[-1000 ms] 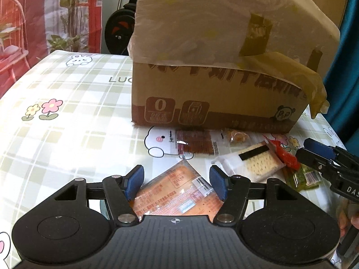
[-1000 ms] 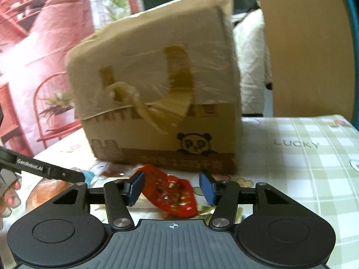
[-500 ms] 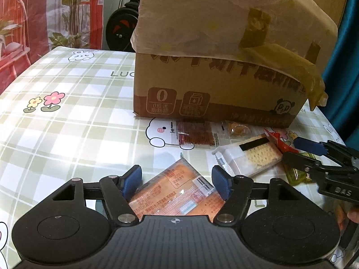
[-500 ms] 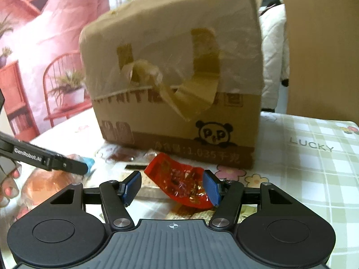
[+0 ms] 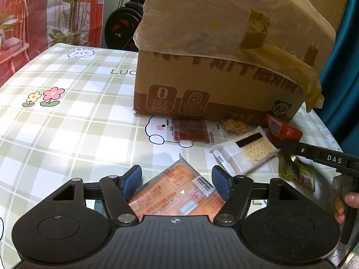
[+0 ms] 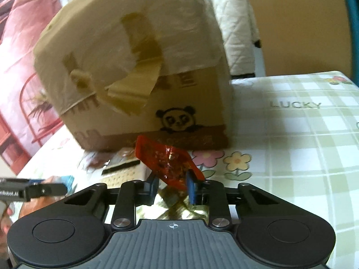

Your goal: Organize snacks

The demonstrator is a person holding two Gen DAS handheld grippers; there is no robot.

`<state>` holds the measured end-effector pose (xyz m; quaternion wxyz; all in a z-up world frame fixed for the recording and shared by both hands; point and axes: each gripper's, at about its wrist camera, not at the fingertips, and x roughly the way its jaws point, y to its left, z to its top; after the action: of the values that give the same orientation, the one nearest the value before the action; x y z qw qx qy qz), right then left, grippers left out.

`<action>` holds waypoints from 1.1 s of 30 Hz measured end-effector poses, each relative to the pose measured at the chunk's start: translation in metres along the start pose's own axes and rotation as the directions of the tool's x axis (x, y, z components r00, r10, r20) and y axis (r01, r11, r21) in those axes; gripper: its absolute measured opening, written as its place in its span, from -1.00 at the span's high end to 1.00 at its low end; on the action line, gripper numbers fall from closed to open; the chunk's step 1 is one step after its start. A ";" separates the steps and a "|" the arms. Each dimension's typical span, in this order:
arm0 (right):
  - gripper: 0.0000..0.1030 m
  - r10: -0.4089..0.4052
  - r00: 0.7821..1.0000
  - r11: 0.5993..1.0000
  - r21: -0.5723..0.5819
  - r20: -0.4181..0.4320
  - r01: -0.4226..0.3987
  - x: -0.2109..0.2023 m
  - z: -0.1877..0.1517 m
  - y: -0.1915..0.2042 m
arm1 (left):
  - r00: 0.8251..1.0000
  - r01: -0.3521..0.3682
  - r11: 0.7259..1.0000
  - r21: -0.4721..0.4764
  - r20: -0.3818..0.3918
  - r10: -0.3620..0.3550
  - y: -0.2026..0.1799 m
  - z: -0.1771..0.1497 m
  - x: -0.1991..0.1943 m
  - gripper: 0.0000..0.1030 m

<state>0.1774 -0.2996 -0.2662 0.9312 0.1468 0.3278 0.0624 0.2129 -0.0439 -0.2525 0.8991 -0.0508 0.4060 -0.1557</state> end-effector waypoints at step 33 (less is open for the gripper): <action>0.85 -0.025 0.994 1.000 -0.007 0.106 0.026 -0.027 0.007 0.029 | 1.000 0.008 1.000 -0.013 -0.001 -0.008 0.003 0.004 0.001 -0.35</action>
<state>0.1596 -0.2794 -0.2360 0.9487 0.1417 0.2793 0.0438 0.2173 -0.0412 -0.2507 0.8980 -0.0582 0.4071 -0.1569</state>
